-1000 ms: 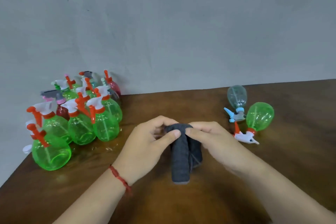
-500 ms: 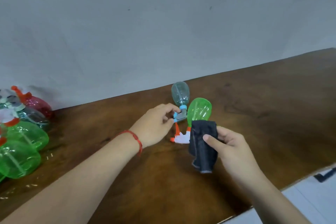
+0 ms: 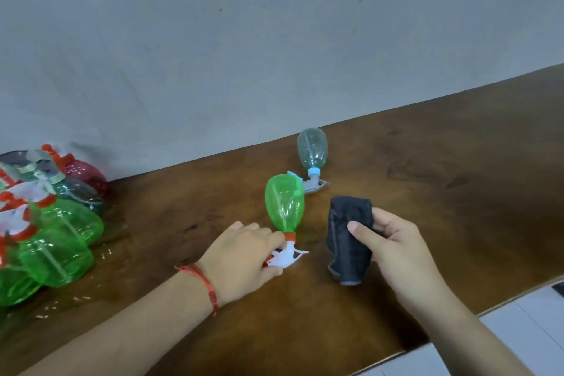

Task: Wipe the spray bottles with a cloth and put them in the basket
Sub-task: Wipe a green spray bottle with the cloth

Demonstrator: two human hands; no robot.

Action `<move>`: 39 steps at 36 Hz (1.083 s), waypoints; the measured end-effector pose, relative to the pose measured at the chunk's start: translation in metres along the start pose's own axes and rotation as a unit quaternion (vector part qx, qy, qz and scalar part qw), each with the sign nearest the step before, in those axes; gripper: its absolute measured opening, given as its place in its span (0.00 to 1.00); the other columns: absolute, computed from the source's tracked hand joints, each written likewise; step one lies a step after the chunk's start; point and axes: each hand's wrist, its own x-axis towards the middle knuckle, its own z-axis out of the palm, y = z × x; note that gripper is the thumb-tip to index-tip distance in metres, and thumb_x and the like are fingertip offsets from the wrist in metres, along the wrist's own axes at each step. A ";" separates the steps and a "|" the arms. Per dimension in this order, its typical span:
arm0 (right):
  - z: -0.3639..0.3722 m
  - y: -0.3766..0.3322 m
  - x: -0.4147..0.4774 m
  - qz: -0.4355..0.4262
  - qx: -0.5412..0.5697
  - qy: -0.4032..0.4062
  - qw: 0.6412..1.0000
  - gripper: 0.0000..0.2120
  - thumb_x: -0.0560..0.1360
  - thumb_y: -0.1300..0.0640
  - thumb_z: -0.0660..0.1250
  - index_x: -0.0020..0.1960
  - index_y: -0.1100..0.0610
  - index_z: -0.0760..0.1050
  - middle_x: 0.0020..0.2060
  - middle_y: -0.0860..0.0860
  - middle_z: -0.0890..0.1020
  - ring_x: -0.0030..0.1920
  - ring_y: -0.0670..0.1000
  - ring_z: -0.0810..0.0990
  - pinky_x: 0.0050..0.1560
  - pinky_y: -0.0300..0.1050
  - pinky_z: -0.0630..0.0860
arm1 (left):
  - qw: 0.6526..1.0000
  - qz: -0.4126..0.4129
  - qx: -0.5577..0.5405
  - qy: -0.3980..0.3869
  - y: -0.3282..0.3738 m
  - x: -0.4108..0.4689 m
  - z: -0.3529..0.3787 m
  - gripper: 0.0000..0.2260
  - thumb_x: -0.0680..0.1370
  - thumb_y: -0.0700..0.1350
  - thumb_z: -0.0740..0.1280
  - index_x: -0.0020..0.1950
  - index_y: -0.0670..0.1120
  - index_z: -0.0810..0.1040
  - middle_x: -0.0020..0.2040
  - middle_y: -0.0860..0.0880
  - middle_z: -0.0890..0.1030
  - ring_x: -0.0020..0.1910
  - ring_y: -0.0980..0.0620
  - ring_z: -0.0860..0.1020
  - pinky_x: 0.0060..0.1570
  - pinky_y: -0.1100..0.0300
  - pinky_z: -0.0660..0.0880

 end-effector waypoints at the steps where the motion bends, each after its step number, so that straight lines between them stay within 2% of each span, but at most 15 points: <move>1: 0.006 0.001 -0.002 0.001 -0.005 -0.009 1.000 0.11 0.82 0.65 0.68 0.59 0.54 0.85 0.49 0.54 0.89 0.51 0.57 0.89 0.48 0.51 0.86 | 1.000 -0.022 -0.018 -0.007 0.004 -0.006 -0.001 0.21 0.80 0.65 0.68 0.69 0.61 0.71 0.59 0.58 0.82 0.59 0.54 0.78 0.59 0.55 0.70; 3: 0.018 0.001 -0.007 -0.001 -0.022 -0.025 0.999 0.11 0.82 0.64 0.68 0.58 0.52 0.85 0.50 0.52 0.89 0.52 0.55 0.89 0.54 0.54 0.86 | 0.988 -0.066 -0.137 -0.017 0.012 -0.013 -0.004 0.26 0.79 0.65 0.69 0.74 0.63 0.64 0.59 0.60 0.81 0.55 0.57 0.79 0.57 0.56 0.76; 5: 0.028 -0.001 -0.014 -0.007 -0.031 -0.039 0.999 0.11 0.82 0.64 0.68 0.57 0.51 0.85 0.49 0.49 0.90 0.52 0.51 0.89 0.52 0.48 0.86 | 0.958 -0.083 -0.273 -0.001 0.015 -0.016 -0.012 0.25 0.81 0.60 0.70 0.75 0.65 0.63 0.60 0.63 0.81 0.48 0.60 0.79 0.54 0.56 0.79; 7: 0.034 -0.005 -0.022 -0.008 -0.032 -0.050 0.998 0.11 0.82 0.63 0.68 0.57 0.49 0.85 0.49 0.46 0.89 0.51 0.48 0.88 0.46 0.41 0.85 | 0.957 -0.077 -0.275 0.053 0.003 -0.015 -0.027 0.20 0.83 0.53 0.68 0.74 0.63 0.69 0.60 0.64 0.80 0.51 0.61 0.78 0.57 0.55 0.80; 9: 0.036 -0.006 -0.028 -0.004 -0.023 -0.053 0.998 0.11 0.82 0.63 0.68 0.58 0.51 0.85 0.49 0.48 0.89 0.50 0.49 0.89 0.42 0.40 0.84 | 0.975 -0.059 -0.200 0.076 -0.021 -0.013 -0.045 0.18 0.83 0.50 0.68 0.72 0.61 0.73 0.64 0.61 0.79 0.60 0.60 0.75 0.64 0.53 0.76; 13: 0.042 -0.008 -0.040 0.000 -0.036 -0.040 0.999 0.10 0.82 0.61 0.69 0.59 0.50 0.85 0.51 0.48 0.89 0.53 0.51 0.89 0.52 0.50 0.86 | 0.990 -0.063 -0.081 -0.094 -0.072 -0.011 -0.060 0.35 0.76 0.60 0.74 0.80 0.60 0.66 0.76 0.56 0.70 0.76 0.51 0.66 0.76 0.47 0.67; 16: 0.054 -0.009 -0.048 0.008 -0.051 -0.044 0.998 0.10 0.82 0.61 0.69 0.59 0.50 0.85 0.51 0.49 0.89 0.53 0.52 0.88 0.56 0.55 0.86 | 0.969 -0.098 -0.140 -0.179 -0.086 -0.016 -0.048 0.43 0.70 0.64 0.79 0.80 0.62 0.62 0.71 0.58 0.71 0.70 0.51 0.72 0.71 0.47 0.73; 18: 0.064 -0.008 -0.053 0.019 -0.061 -0.061 0.996 0.11 0.82 0.63 0.69 0.58 0.51 0.85 0.50 0.50 0.89 0.51 0.54 0.89 0.55 0.57 0.86 | 0.965 -0.109 -0.190 -0.145 -0.088 -0.023 -0.036 0.39 0.68 0.63 0.80 0.75 0.64 0.65 0.63 0.61 0.72 0.63 0.54 0.76 0.66 0.48 0.76; 22: 0.087 0.003 -0.061 0.023 -0.124 -0.084 0.989 0.11 0.83 0.62 0.68 0.57 0.48 0.84 0.49 0.44 0.89 0.53 0.46 0.88 0.56 0.47 0.84 | 0.941 -0.183 -0.285 -0.026 -0.085 -0.048 -0.015 0.33 0.65 0.62 0.82 0.67 0.64 0.72 0.58 0.61 0.74 0.57 0.57 0.77 0.62 0.52 0.77; 27: 0.131 0.014 -0.050 -0.029 -0.142 -0.050 0.988 0.16 0.83 0.62 0.68 0.53 0.39 0.79 0.46 0.29 0.85 0.50 0.32 0.83 0.48 0.32 0.81 | 0.814 -0.295 -0.464 0.189 -0.066 -0.081 0.009 0.32 0.62 0.62 0.84 0.60 0.64 0.73 0.59 0.58 0.80 0.55 0.57 0.81 0.56 0.58 0.80; 29: 0.156 0.013 -0.041 -0.049 -0.131 -0.043 0.989 0.18 0.83 0.63 0.67 0.56 0.37 0.79 0.48 0.29 0.85 0.52 0.32 0.83 0.53 0.36 0.82 | 0.779 -0.308 -0.487 0.248 -0.054 -0.088 0.011 0.33 0.64 0.60 0.86 0.62 0.63 0.71 0.60 0.57 0.79 0.55 0.58 0.81 0.51 0.67 0.78; 32: 0.189 0.011 -0.027 -0.063 -0.084 -0.039 0.994 0.19 0.83 0.66 0.64 0.63 0.44 0.81 0.53 0.38 0.87 0.55 0.40 0.85 0.59 0.45 0.83 | 0.766 -0.287 -0.508 0.269 -0.044 -0.098 0.010 0.36 0.66 0.56 0.86 0.67 0.62 0.69 0.62 0.59 0.76 0.58 0.62 0.79 0.52 0.73 0.75; 35: 0.208 0.010 -0.007 -0.057 -0.049 -0.046 0.996 0.21 0.82 0.69 0.62 0.63 0.48 0.83 0.54 0.47 0.88 0.57 0.49 0.86 0.64 0.58 0.81 | 0.737 -0.238 -0.583 0.243 -0.060 -0.112 0.012 0.37 0.65 0.56 0.86 0.68 0.66 0.70 0.65 0.62 0.79 0.65 0.57 0.81 0.65 0.58 0.79; 37: 0.216 0.013 0.008 -0.045 -0.036 -0.069 0.996 0.21 0.81 0.70 0.62 0.62 0.50 0.84 0.55 0.50 0.88 0.58 0.53 0.86 0.67 0.63 0.79 | 0.720 -0.212 -0.616 0.241 -0.080 -0.120 0.013 0.34 0.65 0.52 0.85 0.65 0.64 0.73 0.64 0.59 0.82 0.65 0.51 0.82 0.66 0.49 0.80; 39: 0.224 0.016 0.020 -0.032 -0.032 -0.100 0.994 0.20 0.82 0.70 0.61 0.62 0.52 0.84 0.55 0.50 0.88 0.58 0.53 0.86 0.67 0.62 0.79 | 0.712 -0.207 -0.622 0.251 -0.096 -0.124 0.016 0.32 0.64 0.51 0.86 0.62 0.62 0.74 0.63 0.54 0.83 0.63 0.49 0.84 0.64 0.48 0.81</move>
